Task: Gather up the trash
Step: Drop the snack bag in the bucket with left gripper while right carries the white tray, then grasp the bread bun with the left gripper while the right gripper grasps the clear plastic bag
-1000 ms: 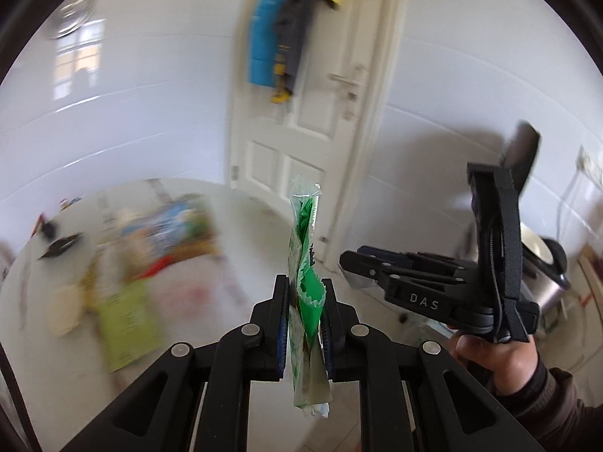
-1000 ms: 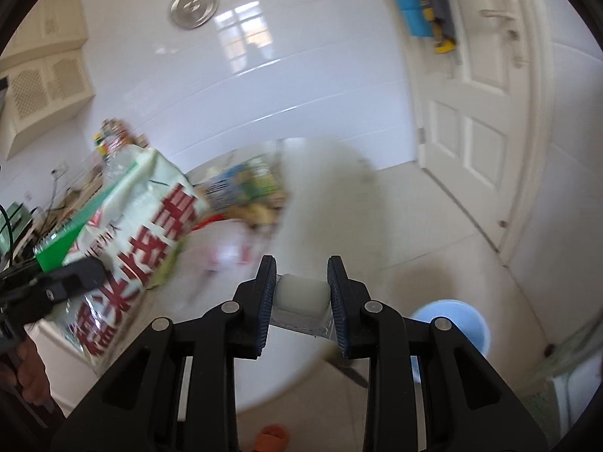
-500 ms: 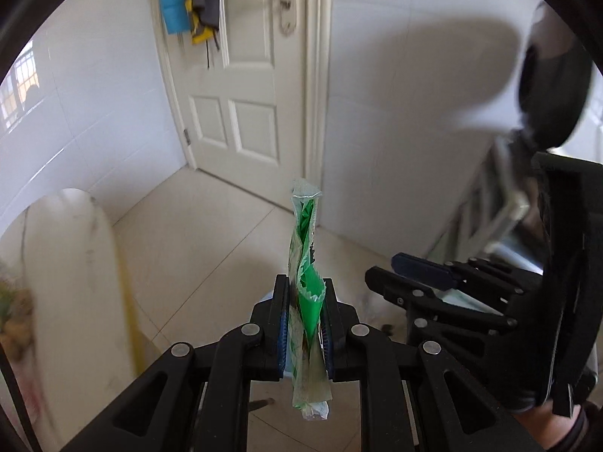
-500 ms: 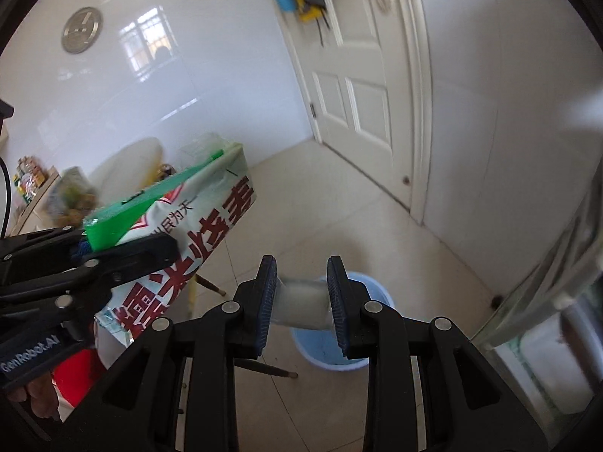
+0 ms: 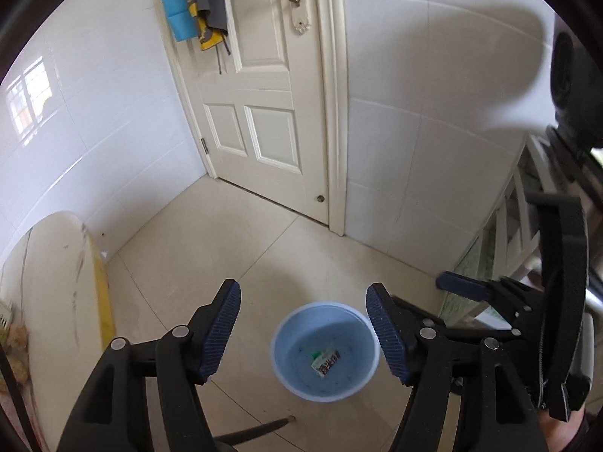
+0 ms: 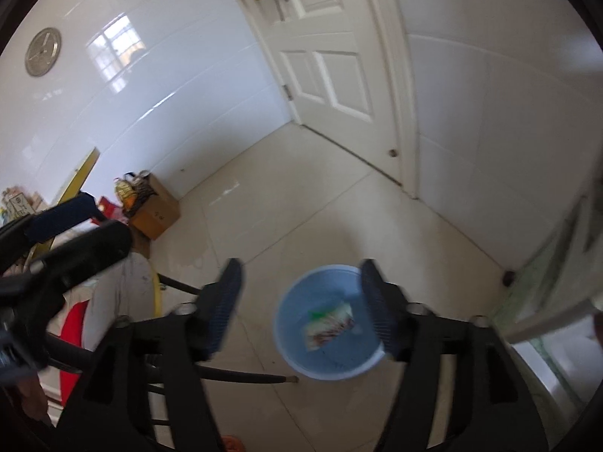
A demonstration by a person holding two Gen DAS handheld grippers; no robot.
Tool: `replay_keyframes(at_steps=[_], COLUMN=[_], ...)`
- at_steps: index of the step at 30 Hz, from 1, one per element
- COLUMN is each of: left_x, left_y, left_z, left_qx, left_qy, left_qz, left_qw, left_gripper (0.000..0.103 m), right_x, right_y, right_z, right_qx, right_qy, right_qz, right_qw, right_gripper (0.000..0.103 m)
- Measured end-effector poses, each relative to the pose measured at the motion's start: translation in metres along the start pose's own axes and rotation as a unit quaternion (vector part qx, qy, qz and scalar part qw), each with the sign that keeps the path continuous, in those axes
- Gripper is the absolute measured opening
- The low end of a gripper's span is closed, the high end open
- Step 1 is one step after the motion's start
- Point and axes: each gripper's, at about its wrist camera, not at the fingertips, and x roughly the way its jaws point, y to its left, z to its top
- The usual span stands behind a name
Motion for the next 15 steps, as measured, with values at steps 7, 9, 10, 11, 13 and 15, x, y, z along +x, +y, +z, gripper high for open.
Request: replay_keyframes(at_steps=[7,9,10,11,13,15], left_x=[-0.117,-0.168,-0.192,-0.21,-0.251,-0.282], left_y=[-0.011,0.004,0.009,0.013,0.027,0.039], left_z=[-0.028,-0.053,-0.065,-0.076,-0.102,-0.128], left_qx=[-0.008,-0.016,-0.02,-0.023,-0.033,-0.044], left_qy=[-0.079,-0.111,-0.128,-0.137,-0.153,-0.16], left_qz=[0.005,0.018,0.026,0.038,0.071,0.096], left_qw=[0.9969,0.9935,0.9913,0.9896,0.9851,0.9814], left_gripper=[0.093,0.102,0.102,0.102,0.102,0.102], right_x=[-0.067,-0.095,-0.106,-0.119,-0.143,-0.168], right_y=[0.023,0.045,0.056,0.067,0.093,0.122], right_z=[-0.006,-0.008,-0.009,-0.01,-0.012,-0.016], right_qx=[-0.02,-0.043,-0.052,-0.061,-0.081,-0.104], right_qy=[-0.033,-0.052,-0.059,-0.071,-0.087,-0.107], right_qz=[-0.009,-0.003,0.0,0.005,0.012,0.024], right_qw=[0.999,0.998,0.997,0.996,0.993,0.988], right_gripper=[0.094,0.101,0.102,0.102,0.102,0.103])
